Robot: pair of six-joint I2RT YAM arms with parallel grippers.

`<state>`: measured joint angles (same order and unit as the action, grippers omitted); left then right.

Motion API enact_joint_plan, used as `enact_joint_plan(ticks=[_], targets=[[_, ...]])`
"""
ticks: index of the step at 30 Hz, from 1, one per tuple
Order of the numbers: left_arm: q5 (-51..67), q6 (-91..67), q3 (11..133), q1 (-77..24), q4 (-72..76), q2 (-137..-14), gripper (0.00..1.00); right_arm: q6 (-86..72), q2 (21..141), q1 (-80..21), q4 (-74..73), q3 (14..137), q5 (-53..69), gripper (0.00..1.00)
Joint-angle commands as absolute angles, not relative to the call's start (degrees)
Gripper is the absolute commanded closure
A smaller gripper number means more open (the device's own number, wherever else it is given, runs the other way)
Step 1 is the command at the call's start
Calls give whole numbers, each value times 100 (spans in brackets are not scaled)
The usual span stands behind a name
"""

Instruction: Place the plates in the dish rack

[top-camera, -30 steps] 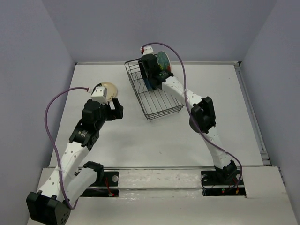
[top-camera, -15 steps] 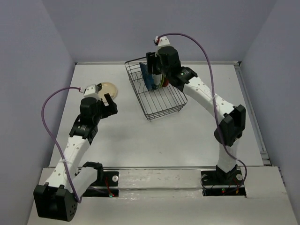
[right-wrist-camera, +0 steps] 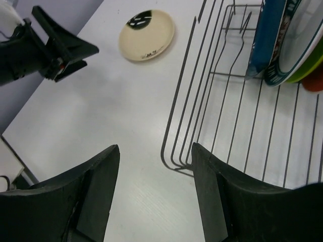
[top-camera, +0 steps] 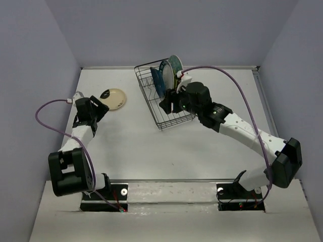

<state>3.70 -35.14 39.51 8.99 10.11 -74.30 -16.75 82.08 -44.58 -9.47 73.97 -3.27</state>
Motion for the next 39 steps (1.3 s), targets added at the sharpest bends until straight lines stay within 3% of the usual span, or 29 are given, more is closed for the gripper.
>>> enact_joint_plan(ticks=[1, 13, 18, 22, 23, 25, 31, 37, 39], targets=[[360, -3543, 4473, 1028, 1905, -8023, 24, -1889, 7797, -4526, -343, 6927, -53, 36], [457, -3586, 5545, 1186, 2109, -10124, 31, -2004, 7523, -4641, -70, 6258, 158, 37], [545, -3691, 5774, 1187, 2197, -10669, 39, -2004, 7576, -4641, -70, 6214, 193, 37], [703, -3867, 5888, 1187, 2407, -10942, 58, -2065, 7681, -4641, -62, 6223, 228, 37], [721, -3945, 5889, 1187, 2452, -10977, 77, -2083, 7699, -4641, -62, 6231, 237, 37], [747, -4025, 5854, 1187, 2531, -10995, 93, -2127, 7690, -4641, -70, 6240, 272, 37], [870, -4052, 5634, 1187, 2672, -10214, 94, -2214, 7761, -4641, -70, 6398, 272, 35], [1230, -4236, 5056, 1169, 2716, -8317, 94, -2452, 7989, -4641, -97, 6767, 703, 15], [1344, -4245, 4791, 1082, 2777, -7424, 94, -2539, 8077, -4641, -123, 6951, 825, 13]])
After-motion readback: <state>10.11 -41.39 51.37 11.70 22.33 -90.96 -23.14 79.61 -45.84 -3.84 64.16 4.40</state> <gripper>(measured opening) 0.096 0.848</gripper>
